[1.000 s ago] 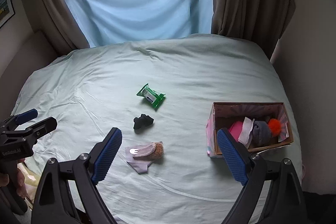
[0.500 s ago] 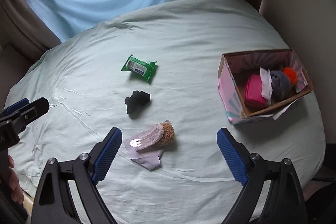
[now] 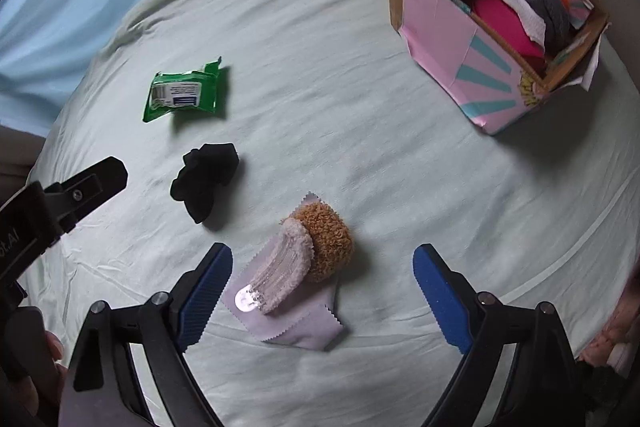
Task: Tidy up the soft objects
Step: 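Move both tools back toward the remaining scrunchie and lilac cloth, then grasp the black scrunchie with the left tool while the right tool grasps the brown plush, then carry the black scrunchie and brown plush over the cardboard box with both tools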
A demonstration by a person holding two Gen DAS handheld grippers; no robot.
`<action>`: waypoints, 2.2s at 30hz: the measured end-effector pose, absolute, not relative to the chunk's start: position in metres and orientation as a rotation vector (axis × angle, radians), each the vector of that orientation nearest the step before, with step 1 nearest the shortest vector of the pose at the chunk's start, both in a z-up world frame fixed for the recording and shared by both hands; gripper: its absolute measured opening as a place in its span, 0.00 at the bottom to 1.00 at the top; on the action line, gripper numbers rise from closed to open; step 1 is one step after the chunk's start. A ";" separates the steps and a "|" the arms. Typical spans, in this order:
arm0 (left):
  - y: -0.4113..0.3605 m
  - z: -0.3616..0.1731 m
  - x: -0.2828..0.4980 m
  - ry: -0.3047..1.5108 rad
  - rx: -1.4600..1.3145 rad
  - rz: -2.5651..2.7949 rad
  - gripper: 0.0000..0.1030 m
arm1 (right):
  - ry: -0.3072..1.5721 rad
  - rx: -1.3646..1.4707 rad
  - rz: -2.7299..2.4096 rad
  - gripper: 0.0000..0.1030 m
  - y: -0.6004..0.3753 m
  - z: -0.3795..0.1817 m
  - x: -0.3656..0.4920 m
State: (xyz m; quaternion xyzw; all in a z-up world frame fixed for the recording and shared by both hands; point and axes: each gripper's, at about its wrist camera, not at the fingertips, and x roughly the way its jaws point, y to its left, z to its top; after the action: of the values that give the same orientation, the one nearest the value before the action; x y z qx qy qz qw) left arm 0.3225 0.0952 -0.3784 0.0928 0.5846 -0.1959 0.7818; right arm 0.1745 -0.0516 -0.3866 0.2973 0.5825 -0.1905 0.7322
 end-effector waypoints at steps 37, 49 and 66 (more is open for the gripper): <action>0.082 -0.422 0.322 1.292 0.242 -0.467 0.16 | 1.276 0.829 -0.435 0.40 -0.057 -0.410 0.145; 0.097 -0.286 0.263 1.134 0.202 -0.447 0.16 | 1.120 0.742 -0.339 0.40 -0.071 -0.297 0.134; -0.006 -0.167 0.226 0.980 0.149 -0.418 0.16 | 0.915 0.610 -0.231 0.40 -0.204 -0.164 0.125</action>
State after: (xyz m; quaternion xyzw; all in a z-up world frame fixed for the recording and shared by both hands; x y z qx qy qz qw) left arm 0.2263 -0.0061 -0.1673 0.0710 0.4667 -0.1990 0.8588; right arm 0.1245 -0.2036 -0.1642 0.2892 0.4339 -0.1094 0.8463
